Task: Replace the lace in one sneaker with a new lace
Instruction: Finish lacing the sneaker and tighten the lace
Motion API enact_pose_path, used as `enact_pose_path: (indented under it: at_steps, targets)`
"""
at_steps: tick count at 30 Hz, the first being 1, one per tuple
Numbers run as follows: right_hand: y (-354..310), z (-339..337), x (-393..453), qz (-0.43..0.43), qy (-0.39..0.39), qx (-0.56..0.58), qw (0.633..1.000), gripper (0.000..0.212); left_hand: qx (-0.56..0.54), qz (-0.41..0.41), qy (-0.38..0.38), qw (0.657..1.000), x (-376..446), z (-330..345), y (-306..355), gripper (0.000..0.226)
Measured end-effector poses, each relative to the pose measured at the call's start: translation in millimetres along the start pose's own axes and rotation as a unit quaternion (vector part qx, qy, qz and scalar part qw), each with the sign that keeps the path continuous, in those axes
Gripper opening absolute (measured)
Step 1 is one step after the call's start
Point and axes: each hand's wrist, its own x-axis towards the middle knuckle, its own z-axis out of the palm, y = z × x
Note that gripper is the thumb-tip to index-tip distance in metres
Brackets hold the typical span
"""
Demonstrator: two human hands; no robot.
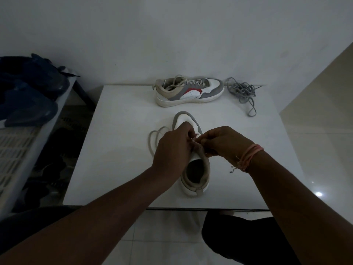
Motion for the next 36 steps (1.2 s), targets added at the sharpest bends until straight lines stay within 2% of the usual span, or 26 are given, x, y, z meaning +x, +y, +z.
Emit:
enact_pose_path:
  at_steps: [3, 7, 9, 12, 14, 16, 18, 20, 22, 24, 26, 27, 29, 31, 33, 35, 36]
  targets:
    - [2, 4, -1, -0.017, 0.023, -0.021, 0.999, 0.028, -0.063, -0.053, 0.004, 0.997, 1, 4, -1, 0.016]
    - [3, 5, -1, -0.019, 0.034, -0.020, 0.999, 0.018, -0.126, -0.129, -0.024, 0.983, 3, 1, 1, 0.030]
    - [3, 7, -1, -0.016, 0.029, -0.036, 0.999, 0.014, -0.126, -0.138, -0.031, 0.982, 3, -2, 6, 0.033]
    - [6, 11, 1, -0.014, 0.060, -0.108, 0.992, 0.021, -0.053, -0.136, -0.048, 0.988, 4, -12, 11, 0.041]
    - [11, -2, 4, -0.009, 0.142, -0.208, 0.968, 0.021, -0.010, -0.140, -0.092, 0.986, 4, -21, 7, 0.040]
    - [17, -22, 0, 0.037, 0.245, -0.319, 0.915, 0.022, 0.006, -0.147, -0.126, 0.981, 2, -26, -2, 0.033]
    - [22, -33, -10, 0.105, 0.279, -0.382, 0.875, 0.027, 0.018, -0.152, -0.148, 0.977, 0, -28, -7, 0.033]
    - [24, -31, -12, 0.114, 0.239, -0.410, 0.873, 0.030, 0.054, -0.141, -0.157, 0.976, -1, -27, -5, 0.036]
    - [21, -22, -9, 0.027, 0.167, -0.378, 0.910, 0.027, 0.097, -0.116, -0.165, 0.975, 0, -26, -2, 0.040]
    - [11, -10, -6, -0.080, 0.088, -0.296, 0.948, 0.015, 0.125, -0.100, -0.180, 0.970, -3, -26, -1, 0.039]
    - [4, 1, -3, -0.116, 0.048, -0.270, 0.955, 0.008, 0.180, -0.092, -0.183, 0.962, -8, -26, -4, 0.051]
    - [5, 4, 0, -0.115, 0.055, -0.280, 0.951, 0.012, 0.217, -0.096, -0.182, 0.954, -10, -27, -6, 0.062]
    - [13, 2, 5, -0.062, 0.109, -0.345, 0.930, 0.013, 0.259, -0.125, -0.202, 0.936, -10, -30, -9, 0.079]
    - [22, -8, 3, 0.026, 0.181, -0.467, 0.865, 0.023, 0.249, -0.149, -0.216, 0.932, -5, -31, -12, 0.082]
    - [27, -15, -4, 0.100, 0.211, -0.528, 0.817, 0.027, 0.224, -0.130, -0.187, 0.948, -1, -28, -16, 0.076]
    - [29, -15, -5, 0.087, 0.208, -0.518, 0.825, 0.026, 0.187, -0.115, -0.177, 0.959, 1, -22, -16, 0.066]
    - [27, -14, -3, 0.039, 0.190, -0.484, 0.853, 0.024, 0.169, -0.110, -0.181, 0.963, 2, -19, -16, 0.062]
